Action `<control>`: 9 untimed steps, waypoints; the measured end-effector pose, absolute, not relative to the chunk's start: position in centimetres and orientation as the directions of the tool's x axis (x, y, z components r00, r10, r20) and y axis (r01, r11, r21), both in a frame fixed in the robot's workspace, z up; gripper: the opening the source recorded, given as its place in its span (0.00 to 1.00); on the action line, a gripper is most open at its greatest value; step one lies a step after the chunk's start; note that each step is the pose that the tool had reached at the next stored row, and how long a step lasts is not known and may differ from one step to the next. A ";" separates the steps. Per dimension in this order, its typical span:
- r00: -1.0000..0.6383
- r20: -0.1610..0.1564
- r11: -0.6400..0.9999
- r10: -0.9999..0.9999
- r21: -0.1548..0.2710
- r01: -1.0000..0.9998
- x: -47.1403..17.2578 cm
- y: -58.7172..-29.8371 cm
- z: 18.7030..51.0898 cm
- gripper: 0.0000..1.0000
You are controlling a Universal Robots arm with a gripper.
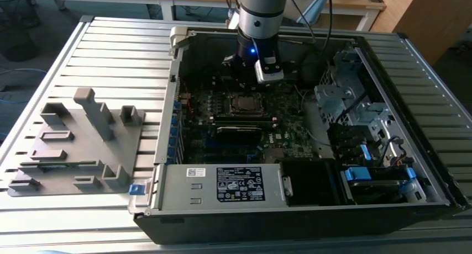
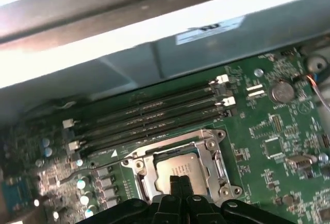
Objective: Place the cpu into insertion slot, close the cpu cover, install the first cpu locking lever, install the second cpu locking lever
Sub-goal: 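Close the cpu cover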
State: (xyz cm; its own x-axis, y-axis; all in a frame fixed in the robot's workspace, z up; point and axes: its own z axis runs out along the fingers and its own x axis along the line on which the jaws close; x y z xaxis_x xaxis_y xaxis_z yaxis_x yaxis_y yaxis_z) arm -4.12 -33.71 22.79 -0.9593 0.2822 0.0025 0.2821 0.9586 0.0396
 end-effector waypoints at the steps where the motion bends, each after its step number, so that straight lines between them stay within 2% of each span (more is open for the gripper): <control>1: -0.964 0.003 0.963 0.266 0.040 0.266 -4.1 -33.7 22.8 0.11; 9: -0.990 0.003 0.989 0.139 0.041 0.139 -4.1 -33.7 22.8 0.11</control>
